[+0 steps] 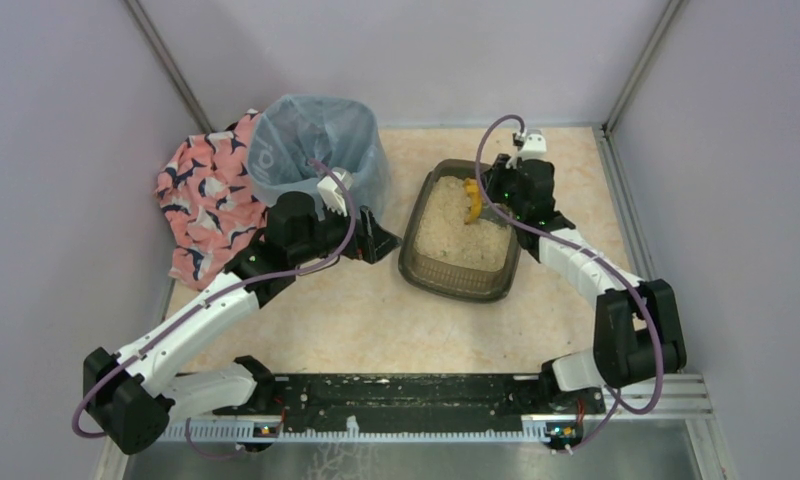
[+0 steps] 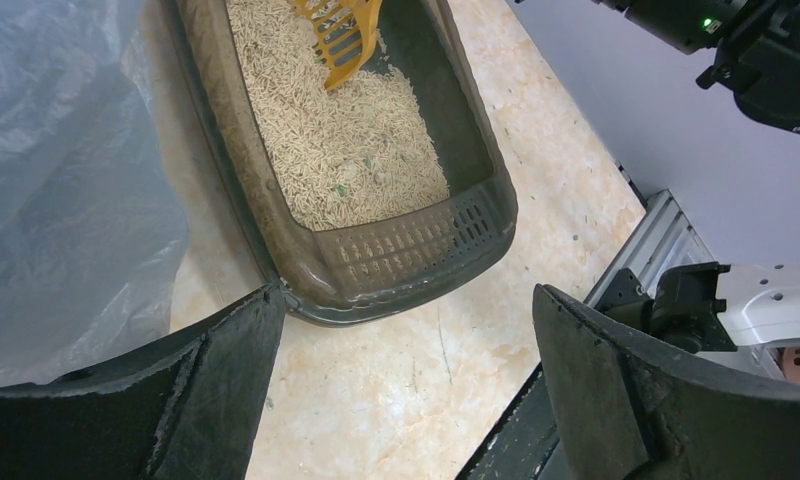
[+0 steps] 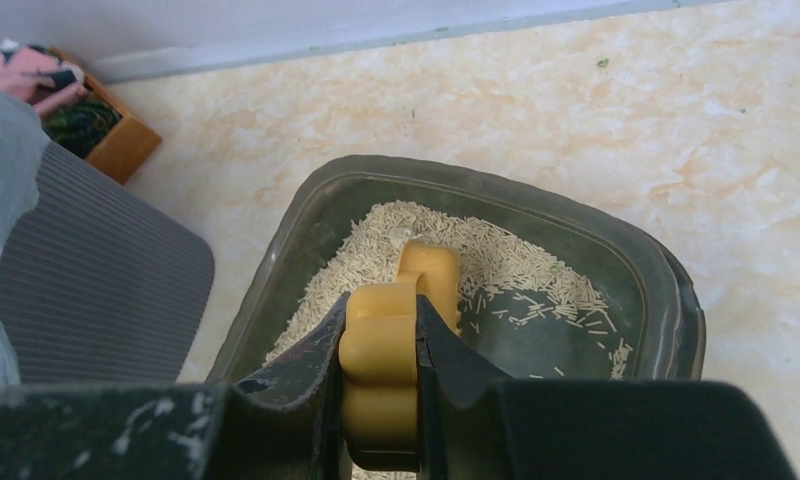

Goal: Clean the litter box

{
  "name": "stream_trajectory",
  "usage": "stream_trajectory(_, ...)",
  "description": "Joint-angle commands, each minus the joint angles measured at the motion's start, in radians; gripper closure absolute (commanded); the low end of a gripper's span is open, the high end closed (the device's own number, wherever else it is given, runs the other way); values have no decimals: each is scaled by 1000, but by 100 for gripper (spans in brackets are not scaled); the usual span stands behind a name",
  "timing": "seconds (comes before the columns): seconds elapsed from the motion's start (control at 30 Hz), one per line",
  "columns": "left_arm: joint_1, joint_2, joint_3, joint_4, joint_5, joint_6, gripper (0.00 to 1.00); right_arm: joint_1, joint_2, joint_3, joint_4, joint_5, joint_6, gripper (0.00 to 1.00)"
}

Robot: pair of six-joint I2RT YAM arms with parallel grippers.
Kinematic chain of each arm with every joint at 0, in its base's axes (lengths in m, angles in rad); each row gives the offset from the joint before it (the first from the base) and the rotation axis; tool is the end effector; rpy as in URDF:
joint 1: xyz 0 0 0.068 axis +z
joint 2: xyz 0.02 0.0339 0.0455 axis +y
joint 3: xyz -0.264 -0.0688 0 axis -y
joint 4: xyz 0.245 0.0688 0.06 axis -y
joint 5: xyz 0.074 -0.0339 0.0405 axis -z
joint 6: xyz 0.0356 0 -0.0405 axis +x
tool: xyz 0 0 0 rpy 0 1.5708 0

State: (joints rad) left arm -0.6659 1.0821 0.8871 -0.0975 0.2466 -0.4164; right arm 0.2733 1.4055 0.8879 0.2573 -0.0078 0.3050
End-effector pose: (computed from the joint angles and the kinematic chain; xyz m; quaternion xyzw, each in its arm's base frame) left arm 0.1928 -0.1625 0.3267 0.1719 0.7812 -0.3895 0.4565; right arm 0.3129 0.0880 0.2766 0.0102 0.7928 0.1767 0.5832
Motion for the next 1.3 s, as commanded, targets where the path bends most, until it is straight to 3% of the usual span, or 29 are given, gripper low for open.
stream_trajectory(0.0,-3,11,1,14,30,-5,1,-5,-34,-73,141,-71,162,100)
stream_trajectory(0.27,-3,14,11,2,25,2,1,-78,-66,-157,248,-163,331,100)
stream_trajectory(0.7,-4,42,4,37,64,-27,1,-113,-116,-229,267,-282,402,100)
stream_trajectory(1.03,-4,46,7,40,63,-42,1,-200,32,-327,568,-482,592,100)
stream_trajectory(1.27,-4,46,9,41,60,-47,1,-254,-52,-317,499,-499,578,100)
